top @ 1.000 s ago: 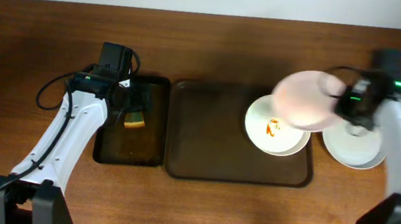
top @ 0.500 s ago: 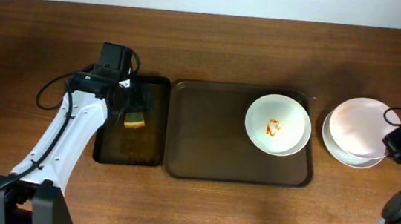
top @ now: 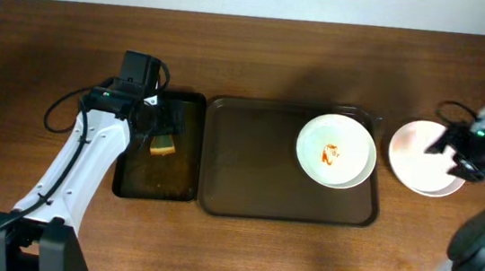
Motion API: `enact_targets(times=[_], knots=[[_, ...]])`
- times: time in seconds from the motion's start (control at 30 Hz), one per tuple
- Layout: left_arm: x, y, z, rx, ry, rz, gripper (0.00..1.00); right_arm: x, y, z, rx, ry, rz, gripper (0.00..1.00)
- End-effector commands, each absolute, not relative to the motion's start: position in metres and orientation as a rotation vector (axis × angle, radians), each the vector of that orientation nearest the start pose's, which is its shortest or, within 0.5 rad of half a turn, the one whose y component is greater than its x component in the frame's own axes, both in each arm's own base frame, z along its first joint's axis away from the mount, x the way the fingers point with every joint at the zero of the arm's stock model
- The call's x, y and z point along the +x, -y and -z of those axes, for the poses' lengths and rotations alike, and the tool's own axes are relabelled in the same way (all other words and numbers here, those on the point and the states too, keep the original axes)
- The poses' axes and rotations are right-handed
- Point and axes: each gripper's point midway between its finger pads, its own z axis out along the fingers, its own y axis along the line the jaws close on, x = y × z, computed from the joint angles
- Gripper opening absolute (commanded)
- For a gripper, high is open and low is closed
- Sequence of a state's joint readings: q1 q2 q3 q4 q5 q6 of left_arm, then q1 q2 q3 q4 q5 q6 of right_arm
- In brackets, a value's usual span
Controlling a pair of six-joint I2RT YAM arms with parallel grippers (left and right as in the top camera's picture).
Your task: Clean dirty plates on tray and stack at the side
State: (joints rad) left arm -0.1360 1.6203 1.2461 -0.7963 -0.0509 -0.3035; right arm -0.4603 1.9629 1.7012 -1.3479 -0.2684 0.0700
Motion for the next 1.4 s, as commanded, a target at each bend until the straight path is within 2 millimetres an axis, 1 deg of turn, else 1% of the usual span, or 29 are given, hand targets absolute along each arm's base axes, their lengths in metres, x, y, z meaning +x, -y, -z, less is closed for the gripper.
enact_targets(times=[0.0, 0.03, 0.07, 0.13, 0.17, 0.2, 0.23, 0.27, 0.33, 0.4, 0.43, 0.5, 0.6, 0.67, 0.73, 0.8, 0.93, 0.97, 1.0, 1.03, 1.07, 1.13, 1.2, 1.23, 1.3, 1.33, 1.37], knots=[[0.376, 0.045, -0.116, -0.234, -2.734, 0.066, 0.97, 0.354, 0.067, -0.108, 0.476, -3.113, -0.349, 0.59], [0.376, 0.045, -0.116, -0.234, -2.734, 0.066, 0.97, 0.352, 0.046, -0.099, 0.370, -3.163, -0.277, 0.54], [0.376, 0.045, -0.116, -0.234, -2.734, 0.066, 0.97, 0.352, 0.036, -0.090, 0.331, -3.185, -0.205, 0.54], [0.376, 0.045, -0.116, -0.234, -2.734, 0.066, 0.97, 0.354, 0.027, -0.067, 0.326, -3.177, 0.046, 0.53], [0.376, 0.045, -0.116, -0.234, -2.734, 0.066, 0.97, 0.360, 0.024, -0.057, 0.312, -3.144, 0.109, 0.52], [0.376, 0.045, -0.116, -0.234, -2.734, 0.066, 0.97, 0.368, 0.017, -0.046, 0.262, -3.102, 0.140, 0.49], [0.376, 0.045, -0.116, -0.234, -2.734, 0.067, 0.97, 0.375, 0.013, -0.040, 0.244, -3.068, 0.133, 0.46], [0.376, 0.045, -0.116, -0.234, -2.734, 0.066, 0.97, 0.378, 0.014, -0.039, 0.244, -3.051, 0.137, 0.44], [0.376, 0.045, -0.116, -0.234, -2.734, 0.066, 0.97, 0.387, 0.017, -0.038, 0.244, -3.011, 0.158, 0.44], [0.376, 0.045, -0.116, -0.234, -2.734, 0.066, 0.97, 0.392, 0.028, -0.040, 0.253, -2.977, 0.241, 0.42], [0.376, 0.045, -0.116, -0.234, -2.734, 0.066, 0.97, 0.392, 0.033, -0.041, 0.253, -2.972, 0.290, 0.41], [0.376, 0.045, -0.116, -0.234, -2.734, 0.066, 0.97, 0.389, 0.036, -0.040, 0.255, -2.979, 0.315, 0.39], [0.376, 0.045, -0.116, -0.234, -2.734, 0.066, 0.97, 0.382, 0.035, -0.031, 0.251, -3.015, 0.321, 0.31], [0.376, 0.045, -0.116, -0.234, -2.734, 0.066, 0.97, 0.377, 0.036, -0.026, 0.250, -3.039, 0.326, 0.31], [0.375, 0.045, -0.116, -0.234, -2.737, 0.065, 0.97, 0.376, 0.035, -0.026, 0.249, -3.043, 0.326, 0.25], [0.375, 0.045, -0.116, -0.234, -2.737, 0.065, 0.97, 0.370, 0.036, -0.024, 0.248, -3.063, 0.338, 0.25], [0.375, 0.045, -0.116, -0.234, -2.737, 0.065, 0.97, 0.362, 0.036, -0.011, 0.247, -3.074, 0.337, 0.24], [0.375, 0.044, -0.116, -0.235, -2.737, 0.065, 0.97, 0.361, 0.034, -0.010, 0.246, -3.079, 0.324, 0.22], [0.375, 0.044, -0.116, -0.234, -2.737, 0.065, 0.97, 0.361, 0.034, -0.010, 0.246, -3.079, 0.323, 0.15], [0.375, 0.044, -0.116, -0.235, -2.737, 0.065, 0.97, 0.361, 0.033, -0.009, 0.245, -3.081, 0.313, 0.06], [0.375, 0.044, -0.116, -0.234, -2.737, 0.065, 0.97, 0.361, 0.027, -0.008, 0.245, -3.088, 0.262, 0.04], [0.375, 0.044, -0.116, -0.234, -2.737, 0.064, 0.97, 0.361, 0.013, -0.006, 0.242, -3.103, 0.140, 0.04], [0.375, 0.044, -0.116, -0.234, -2.736, 0.064, 0.97, 0.358, -0.003, -0.006, 0.137, -3.131, -0.003, 0.04], [0.375, 0.044, -0.116, -0.234, -2.736, 0.064, 0.97, 0.358, -0.009, -0.006, 0.116, -3.134, -0.060, 0.04], [0.375, 0.044, -0.116, -0.234, -2.736, 0.064, 0.97, 0.358, -0.020, -0.007, 0.117, -3.133, -0.158, 0.05], [0.375, 0.044, -0.116, -0.234, -2.737, 0.064, 0.97, 0.358, -0.025, -0.007, 0.118, -3.132, -0.203, 0.08], [0.375, 0.044, -0.116, -0.234, -2.737, 0.064, 0.96, 0.358, -0.030, -0.008, 0.117, -3.129, -0.254, 0.25]])
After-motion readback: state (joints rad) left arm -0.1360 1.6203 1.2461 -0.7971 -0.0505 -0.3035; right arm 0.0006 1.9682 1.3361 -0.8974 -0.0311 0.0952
